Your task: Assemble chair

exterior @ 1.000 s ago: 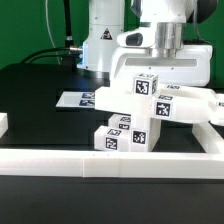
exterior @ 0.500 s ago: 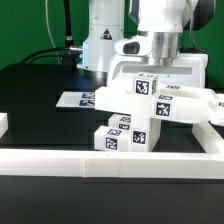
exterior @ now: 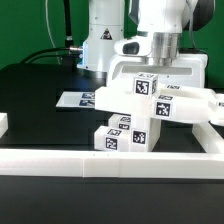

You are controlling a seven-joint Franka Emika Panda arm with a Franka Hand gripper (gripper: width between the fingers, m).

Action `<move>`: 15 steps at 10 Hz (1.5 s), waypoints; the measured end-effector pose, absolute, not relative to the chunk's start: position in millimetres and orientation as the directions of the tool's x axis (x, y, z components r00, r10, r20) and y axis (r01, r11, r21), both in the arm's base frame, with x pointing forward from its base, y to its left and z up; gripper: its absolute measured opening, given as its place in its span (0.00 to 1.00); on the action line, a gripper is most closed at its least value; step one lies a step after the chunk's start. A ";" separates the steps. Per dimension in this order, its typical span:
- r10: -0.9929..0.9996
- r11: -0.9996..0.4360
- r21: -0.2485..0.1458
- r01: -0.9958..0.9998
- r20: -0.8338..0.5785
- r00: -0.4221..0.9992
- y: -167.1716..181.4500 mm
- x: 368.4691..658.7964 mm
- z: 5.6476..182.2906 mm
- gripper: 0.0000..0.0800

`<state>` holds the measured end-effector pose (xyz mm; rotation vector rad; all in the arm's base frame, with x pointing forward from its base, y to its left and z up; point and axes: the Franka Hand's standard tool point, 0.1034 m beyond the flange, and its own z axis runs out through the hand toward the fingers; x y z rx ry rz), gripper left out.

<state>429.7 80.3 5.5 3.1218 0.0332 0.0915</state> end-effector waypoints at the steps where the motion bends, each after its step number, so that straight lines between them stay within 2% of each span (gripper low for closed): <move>1: 0.022 -1.000 0.019 0.021 0.058 0.998 80.3 429.7 5.5 0.35; 4: 0.019 -1.000 0.018 0.018 0.062 0.998 79.1 432.0 8.0 0.35; 5: 0.029 -1.000 0.009 0.029 0.049 0.998 78.2 435.3 18.0 0.35; 8: 0.023 -0.998 -0.050 0.024 0.014 1.000 70.3 459.2 78.3 0.35; 10: 0.026 -0.997 -0.077 0.025 -0.008 1.000 69.2 489.4 121.2 0.35; 12: 0.027 -0.997 -0.066 0.027 0.002 1.000 67.7 484.9 111.1 0.35; 15: 0.032 -0.997 -0.067 0.032 -0.008 0.999 65.6 486.7 114.1 0.35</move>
Offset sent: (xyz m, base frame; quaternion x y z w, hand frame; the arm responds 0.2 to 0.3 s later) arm 0.0035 -0.0035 0.0065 0.0029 -0.0005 -0.0071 1.0000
